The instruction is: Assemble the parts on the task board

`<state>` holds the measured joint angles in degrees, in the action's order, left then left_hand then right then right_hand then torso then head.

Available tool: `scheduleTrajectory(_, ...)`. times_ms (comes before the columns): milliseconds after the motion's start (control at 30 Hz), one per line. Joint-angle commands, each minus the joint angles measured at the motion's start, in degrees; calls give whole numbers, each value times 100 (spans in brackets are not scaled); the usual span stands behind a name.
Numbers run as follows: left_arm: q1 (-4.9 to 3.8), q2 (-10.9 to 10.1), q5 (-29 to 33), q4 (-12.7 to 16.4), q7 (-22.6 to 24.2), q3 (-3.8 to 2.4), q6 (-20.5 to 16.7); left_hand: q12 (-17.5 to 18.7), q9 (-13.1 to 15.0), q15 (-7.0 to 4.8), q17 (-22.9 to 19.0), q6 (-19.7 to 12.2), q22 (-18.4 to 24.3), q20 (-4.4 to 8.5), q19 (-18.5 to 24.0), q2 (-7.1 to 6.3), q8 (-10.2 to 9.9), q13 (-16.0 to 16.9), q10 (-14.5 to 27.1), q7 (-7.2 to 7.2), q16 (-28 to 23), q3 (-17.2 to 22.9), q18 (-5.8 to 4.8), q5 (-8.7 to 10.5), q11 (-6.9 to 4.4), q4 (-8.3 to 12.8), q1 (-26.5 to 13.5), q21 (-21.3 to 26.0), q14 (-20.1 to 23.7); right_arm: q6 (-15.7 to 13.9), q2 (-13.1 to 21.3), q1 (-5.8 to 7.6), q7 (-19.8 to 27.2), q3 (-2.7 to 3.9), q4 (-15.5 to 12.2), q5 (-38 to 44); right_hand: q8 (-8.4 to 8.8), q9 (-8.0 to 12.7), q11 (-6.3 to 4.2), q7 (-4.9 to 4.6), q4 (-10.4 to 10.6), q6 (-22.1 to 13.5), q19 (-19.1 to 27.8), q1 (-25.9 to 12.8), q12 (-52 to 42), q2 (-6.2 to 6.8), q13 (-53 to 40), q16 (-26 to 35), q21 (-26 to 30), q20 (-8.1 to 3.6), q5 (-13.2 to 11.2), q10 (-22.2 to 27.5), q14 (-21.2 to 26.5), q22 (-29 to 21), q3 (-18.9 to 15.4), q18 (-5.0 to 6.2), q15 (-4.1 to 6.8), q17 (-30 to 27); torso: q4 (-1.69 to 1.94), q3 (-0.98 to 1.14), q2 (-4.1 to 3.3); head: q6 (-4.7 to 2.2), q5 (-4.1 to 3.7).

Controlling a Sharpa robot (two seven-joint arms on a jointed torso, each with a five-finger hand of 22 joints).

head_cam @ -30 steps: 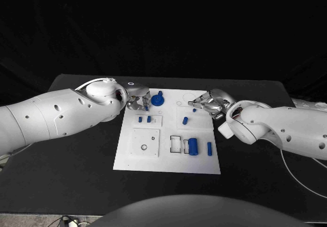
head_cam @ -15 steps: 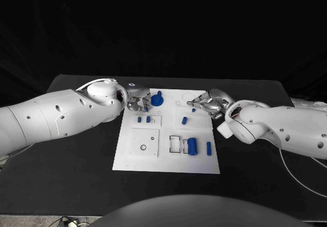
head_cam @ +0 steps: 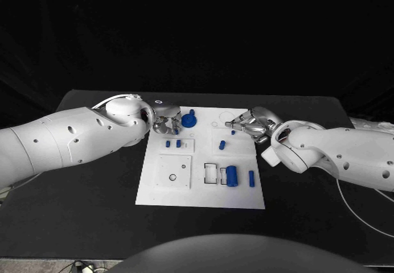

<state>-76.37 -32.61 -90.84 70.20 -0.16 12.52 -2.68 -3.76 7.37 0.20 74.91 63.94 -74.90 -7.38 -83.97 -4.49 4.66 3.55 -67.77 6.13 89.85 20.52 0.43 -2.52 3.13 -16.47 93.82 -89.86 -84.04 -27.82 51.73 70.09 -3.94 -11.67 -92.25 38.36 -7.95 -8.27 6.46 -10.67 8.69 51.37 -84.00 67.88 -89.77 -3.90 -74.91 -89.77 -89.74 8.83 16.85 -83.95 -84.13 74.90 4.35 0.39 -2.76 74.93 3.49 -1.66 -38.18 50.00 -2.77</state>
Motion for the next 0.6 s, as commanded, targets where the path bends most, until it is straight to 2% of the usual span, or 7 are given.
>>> scheduleTrajectory(33,15,14,9,-8,4,7,166,25,8,20,1509,-33,-1510,23,-603,-9,14,-7,46,5,15,46,-43,-34,6,3,2,-14,-596,94,-2,-4,5,0,-5,16,-34,-8,27,-9,-5,-15,-600,54,-23,0,-1509,-23,-26,50,20,-605,-587,1510,-40,-39,-30,1507,2,-1,1,0,2)
scheduleTrajectory(300,22,26,9,-18,-10,8,214,31,-1,26,1509,-57,-1510,23,-603,-44,-7,-10,97,10,15,63,-43,-34,12,4,22,-14,-596,109,-6,-4,2,0,-7,15,-34,-8,27,-9,-5,-15,-600,54,-23,0,-1509,-23,-26,50,20,-605,-587,1510,-40,-39,-30,1507,2,-1,0,0,6)
scheduleTrajectory(600,24,18,10,-10,-20,8,200,36,-54,78,1509,-224,-1510,19,-603,-211,-96,-12,294,66,15,13,-43,-33,83,-18,-61,-14,-596,132,-4,-4,-8,0,-10,15,-34,-8,27,-9,-5,-15,-600,54,-23,0,-1509,-23,-26,50,20,-605,-587,1510,-40,-39,-30,1507,2,-2,-3,0,0)
